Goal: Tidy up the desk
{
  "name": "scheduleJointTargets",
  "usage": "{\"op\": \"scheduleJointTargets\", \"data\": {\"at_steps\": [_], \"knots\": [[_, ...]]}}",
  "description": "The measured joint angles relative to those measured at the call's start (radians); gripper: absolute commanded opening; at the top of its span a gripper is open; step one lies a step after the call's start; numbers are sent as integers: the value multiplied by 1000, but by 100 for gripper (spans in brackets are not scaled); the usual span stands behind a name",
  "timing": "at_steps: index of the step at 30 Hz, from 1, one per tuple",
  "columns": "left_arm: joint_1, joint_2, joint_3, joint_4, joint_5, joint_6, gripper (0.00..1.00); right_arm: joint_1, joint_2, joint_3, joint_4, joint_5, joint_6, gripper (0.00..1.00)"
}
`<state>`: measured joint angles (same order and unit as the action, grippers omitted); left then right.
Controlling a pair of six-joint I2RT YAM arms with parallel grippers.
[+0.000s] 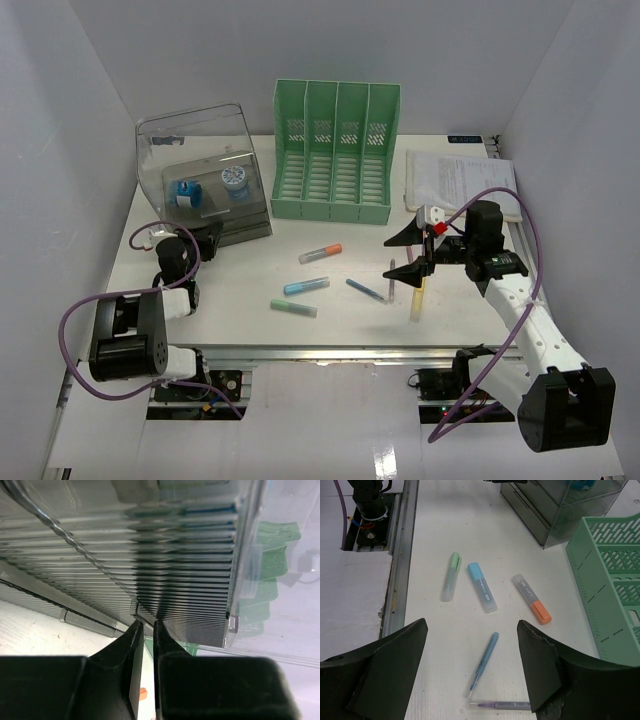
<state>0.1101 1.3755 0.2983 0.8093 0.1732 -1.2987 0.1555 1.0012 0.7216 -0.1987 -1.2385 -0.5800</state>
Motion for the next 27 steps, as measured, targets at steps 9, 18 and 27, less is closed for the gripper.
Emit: {"op": "scheduleJointTargets", "data": {"at_steps": [9,18,27], "knots": [[0,11,-7,30,7,-11,0,-18,0,0,0,-7,0,79],[3,-268,-237,35,40,-46,0,-19,0,0,1,-7,0,79],[5,-457,-254,-162,49,-30,74,-22,0,-9,16,5,1,81]]}}
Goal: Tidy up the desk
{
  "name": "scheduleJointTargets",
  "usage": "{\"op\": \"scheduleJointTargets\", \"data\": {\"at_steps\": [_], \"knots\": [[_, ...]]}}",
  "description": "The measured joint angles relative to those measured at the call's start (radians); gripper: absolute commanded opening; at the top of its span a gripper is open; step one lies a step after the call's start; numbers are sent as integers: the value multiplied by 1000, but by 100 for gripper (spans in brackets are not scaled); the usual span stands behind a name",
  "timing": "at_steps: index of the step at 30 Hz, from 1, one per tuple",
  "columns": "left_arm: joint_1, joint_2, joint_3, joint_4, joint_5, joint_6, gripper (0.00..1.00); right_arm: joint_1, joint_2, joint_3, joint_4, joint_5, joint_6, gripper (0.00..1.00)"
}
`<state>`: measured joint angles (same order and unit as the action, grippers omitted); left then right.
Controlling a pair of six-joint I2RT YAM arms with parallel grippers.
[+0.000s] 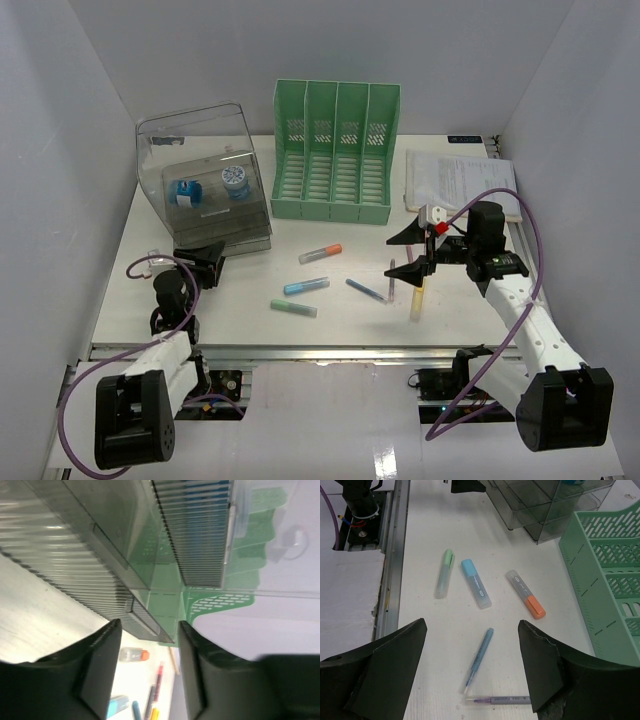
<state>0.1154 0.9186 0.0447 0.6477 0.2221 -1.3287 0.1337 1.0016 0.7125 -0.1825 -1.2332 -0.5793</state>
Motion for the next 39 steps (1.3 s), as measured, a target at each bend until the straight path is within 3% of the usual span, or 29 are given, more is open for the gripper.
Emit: {"op": "scheduleJointTargets", "data": {"at_steps": [4,5,16,25,28,31,35,39], "knots": [[0,2,29,-83,29,28,82,-1,8,-2,-6,20,-12,81],[0,1,38,-105,39,34,98,-1,10,-2,-10,27,-18,81],[-2,-259,104,-531,168,99,98,-2,21,-2,-54,59,-57,81],[-136,-398,232,-746,245,179,85,-2,55,12,-77,162,-64,82],[-304,-355,312,-772,212,241,83,-4,81,27,-80,226,-40,82],[-594,-237,431,-792,123,317,79,-23,111,37,-63,314,17,82],[-968,53,631,-823,-93,361,79,-100,126,37,-34,413,110,82],[-1136,392,786,-825,-216,337,81,-180,122,37,3,487,185,82]]}}
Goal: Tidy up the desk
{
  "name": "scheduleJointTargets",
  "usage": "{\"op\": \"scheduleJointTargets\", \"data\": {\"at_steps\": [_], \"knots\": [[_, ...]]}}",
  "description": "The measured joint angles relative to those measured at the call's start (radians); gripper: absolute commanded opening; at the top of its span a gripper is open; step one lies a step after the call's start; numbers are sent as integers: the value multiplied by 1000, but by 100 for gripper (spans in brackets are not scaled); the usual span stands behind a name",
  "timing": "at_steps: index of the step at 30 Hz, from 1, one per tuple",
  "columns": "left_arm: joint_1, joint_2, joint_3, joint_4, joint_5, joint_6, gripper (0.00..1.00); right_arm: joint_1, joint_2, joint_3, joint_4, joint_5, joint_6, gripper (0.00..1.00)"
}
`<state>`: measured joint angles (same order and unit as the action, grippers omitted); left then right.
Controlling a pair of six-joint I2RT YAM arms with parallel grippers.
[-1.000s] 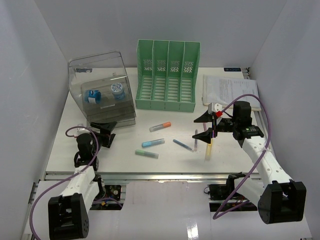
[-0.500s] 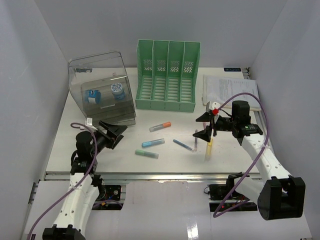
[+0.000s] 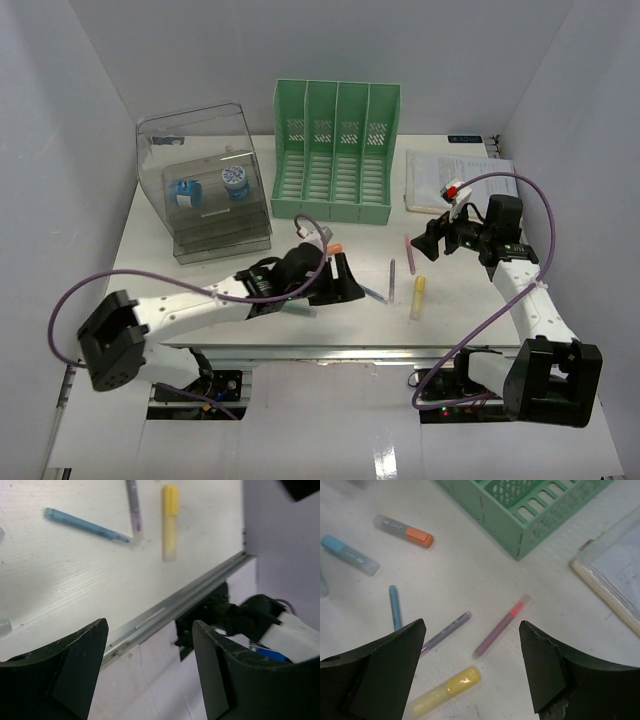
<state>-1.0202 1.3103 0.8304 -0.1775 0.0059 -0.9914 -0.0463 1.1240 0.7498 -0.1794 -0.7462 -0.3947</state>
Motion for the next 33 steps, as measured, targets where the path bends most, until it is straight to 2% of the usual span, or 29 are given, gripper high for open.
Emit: {"op": "scheduleJointTargets", "data": {"at_steps": [4,7,13,18,27,29,33], "knots": [[-16,240,100,-51,-86,-75,79,-30,-23,0,29,40,45,82],[-14,347,188,-125,-136,-157,70,-43,-44,0,48,50,66,82],[-2,516,408,-235,-158,-285,69,-52,-52,0,58,53,87,82],[16,616,483,-282,-129,-347,61,-53,-53,0,59,51,99,82],[43,712,594,-402,-72,-406,59,-62,-72,0,60,46,102,82],[53,724,614,-434,-52,-413,52,-64,-73,0,60,44,104,82],[72,779,687,-500,26,-402,50,-67,-76,0,60,43,105,82]]}}
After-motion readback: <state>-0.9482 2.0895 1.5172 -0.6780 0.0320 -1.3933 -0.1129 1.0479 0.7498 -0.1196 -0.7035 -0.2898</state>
